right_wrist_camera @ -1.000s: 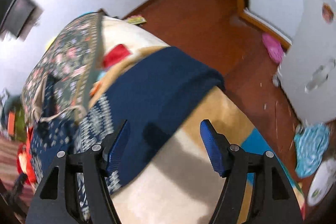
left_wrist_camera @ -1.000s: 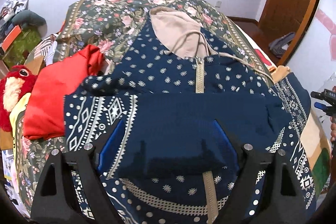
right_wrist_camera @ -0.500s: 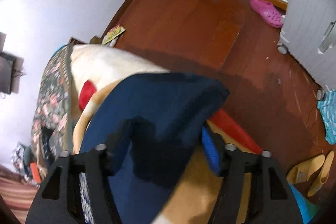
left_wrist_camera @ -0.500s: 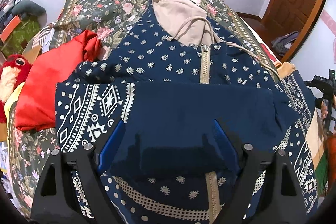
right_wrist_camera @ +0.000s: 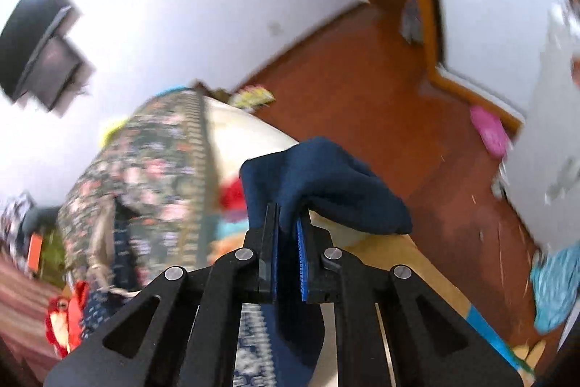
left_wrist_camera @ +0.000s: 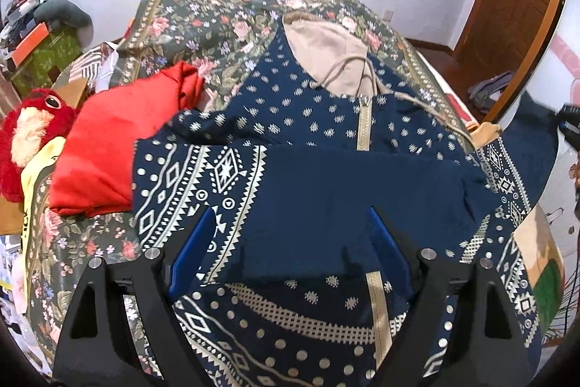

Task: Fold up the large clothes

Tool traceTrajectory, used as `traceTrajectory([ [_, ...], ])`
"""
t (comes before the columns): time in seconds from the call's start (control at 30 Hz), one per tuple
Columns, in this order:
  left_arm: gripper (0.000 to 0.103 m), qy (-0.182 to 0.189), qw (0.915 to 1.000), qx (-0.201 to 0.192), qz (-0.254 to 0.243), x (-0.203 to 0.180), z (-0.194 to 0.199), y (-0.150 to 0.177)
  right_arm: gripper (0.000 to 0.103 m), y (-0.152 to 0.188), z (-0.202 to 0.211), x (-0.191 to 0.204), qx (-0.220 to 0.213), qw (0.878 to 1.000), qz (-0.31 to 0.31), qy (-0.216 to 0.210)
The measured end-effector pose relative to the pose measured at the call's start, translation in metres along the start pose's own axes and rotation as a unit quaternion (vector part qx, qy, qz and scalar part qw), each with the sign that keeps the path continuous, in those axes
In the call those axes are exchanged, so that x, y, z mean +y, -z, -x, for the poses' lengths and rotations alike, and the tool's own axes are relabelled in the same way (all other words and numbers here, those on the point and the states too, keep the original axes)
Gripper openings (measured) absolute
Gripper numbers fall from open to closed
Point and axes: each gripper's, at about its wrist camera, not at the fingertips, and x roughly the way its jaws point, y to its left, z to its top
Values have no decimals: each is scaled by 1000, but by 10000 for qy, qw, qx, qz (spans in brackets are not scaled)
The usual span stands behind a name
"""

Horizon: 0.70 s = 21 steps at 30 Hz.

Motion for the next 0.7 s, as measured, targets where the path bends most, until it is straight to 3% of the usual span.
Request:
traceTrajectory([
  [0.2,84,24,9996,-277,-27,12,31,8,8,-1,50,84,-263,9944,829,-607],
  [0.33,84,79,9991,-409,65,28,50,17,8,19,66,142,-199,9867,1247,-1019],
  [0.5,84,94,9985,-484,247,51,64,30,8,58,51,197,80,9759,1783,-1257],
  [0.7,85,-14,9985,-412,361,78,71,47,8,126,1,239,904,9606,2222,-1402],
])
